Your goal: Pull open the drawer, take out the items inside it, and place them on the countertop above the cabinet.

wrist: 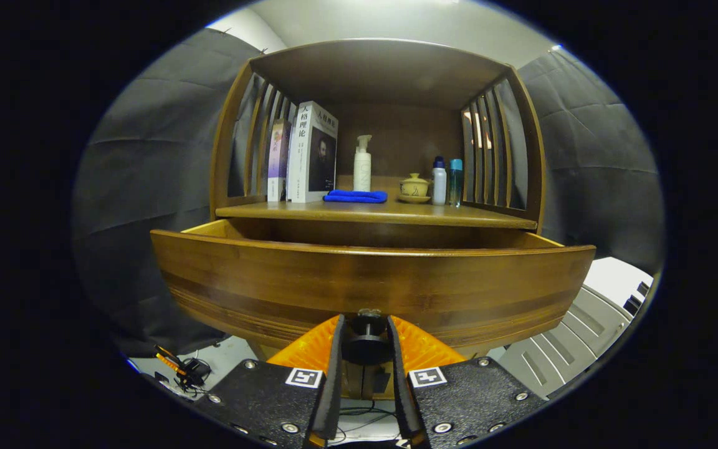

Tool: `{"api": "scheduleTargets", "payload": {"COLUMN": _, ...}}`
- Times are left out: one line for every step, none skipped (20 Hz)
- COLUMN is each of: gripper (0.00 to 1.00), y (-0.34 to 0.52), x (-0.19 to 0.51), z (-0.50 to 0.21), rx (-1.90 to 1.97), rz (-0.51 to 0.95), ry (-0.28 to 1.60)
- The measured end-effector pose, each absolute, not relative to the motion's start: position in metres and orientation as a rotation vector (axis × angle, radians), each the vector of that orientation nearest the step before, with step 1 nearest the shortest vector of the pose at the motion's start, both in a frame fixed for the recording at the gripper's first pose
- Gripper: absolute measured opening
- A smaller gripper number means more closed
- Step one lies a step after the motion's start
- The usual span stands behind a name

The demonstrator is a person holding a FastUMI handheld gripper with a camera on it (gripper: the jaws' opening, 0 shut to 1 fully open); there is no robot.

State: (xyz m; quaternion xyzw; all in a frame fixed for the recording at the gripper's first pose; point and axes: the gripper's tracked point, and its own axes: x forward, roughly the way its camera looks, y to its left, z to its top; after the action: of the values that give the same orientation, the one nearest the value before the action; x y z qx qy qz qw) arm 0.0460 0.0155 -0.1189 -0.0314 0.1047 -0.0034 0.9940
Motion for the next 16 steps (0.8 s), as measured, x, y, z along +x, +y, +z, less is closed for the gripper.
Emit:
{"api": "scheduleTargets", "payload": {"gripper": 0.36, "y": 0.017, "x": 0.041, "z": -0.120, "rx": -0.065, "rz": -0.003, "ry": 0.209}}
{"api": "scheduleTargets", "payload": {"gripper": 0.36, "y": 0.017, "x": 0.038, "z": -0.119, "rx": -0.063, "rz": -0.003, "ry": 0.215}}
{"api": "scheduleTargets", "payload": {"gripper": 0.36, "y": 0.018, "x": 0.035, "z": -0.120, "rx": -0.059, "rz": -0.004, "ry": 0.213}}
{"api": "scheduleTargets", "payload": {"gripper": 0.36, "y": 0.018, "x": 0.033, "z": -0.119, "rx": -0.052, "rz": -0.009, "ry": 0.215}}
{"api": "scheduleTargets", "payload": {"gripper": 0.36, "y": 0.018, "x": 0.030, "z": -0.120, "rx": -0.049, "rz": -0.011, "ry": 0.213}}
{"api": "scheduleTargets", "payload": {"gripper": 0.37, "y": 0.019, "x": 0.028, "z": -0.119, "rx": -0.053, "rz": -0.010, "ry": 0.214}}
{"api": "scheduleTargets", "payload": {"gripper": 0.37, "y": 0.019, "x": 0.025, "z": -0.120, "rx": -0.055, "rz": -0.008, "ry": 0.212}}
{"api": "scheduleTargets", "payload": {"gripper": 0.37, "y": 0.021, "x": 0.022, "z": -0.120, "rx": -0.055, "rz": 0.002, "ry": 0.212}}
{"api": "scheduleTargets", "payload": {"gripper": 0.36, "y": 0.022, "x": 0.023, "z": -0.120, "rx": -0.056, "rz": 0.009, "ry": 0.213}}
{"api": "scheduleTargets", "payload": {"gripper": 0.36, "y": 0.021, "x": 0.021, "z": -0.120, "rx": -0.051, "rz": 0.010, "ry": 0.218}}
{"api": "scheduleTargets", "payload": {"gripper": 0.35, "y": 0.021, "x": 0.016, "z": -0.121, "rx": -0.044, "rz": 0.011, "ry": 0.224}}
{"api": "scheduleTargets", "payload": {"gripper": 0.35, "y": 0.022, "x": 0.014, "z": -0.120, "rx": -0.044, "rz": 0.015, "ry": 0.226}}
{"api": "scheduleTargets", "payload": {"gripper": 0.35, "y": 0.024, "x": 0.011, "z": -0.121, "rx": -0.047, "rz": 0.021, "ry": 0.227}}
{"api": "scheduleTargets", "payload": {"gripper": 0.35, "y": 0.025, "x": 0.007, "z": -0.121, "rx": -0.047, "rz": 0.028, "ry": 0.230}}
{"api": "scheduleTargets", "payload": {"gripper": 0.35, "y": 0.028, "x": 0.005, "z": -0.120, "rx": -0.047, "rz": 0.040, "ry": 0.232}}
{"api": "scheduleTargets", "payload": {"gripper": 0.35, "y": 0.029, "x": 0.002, "z": -0.120, "rx": -0.048, "rz": 0.047, "ry": 0.236}}
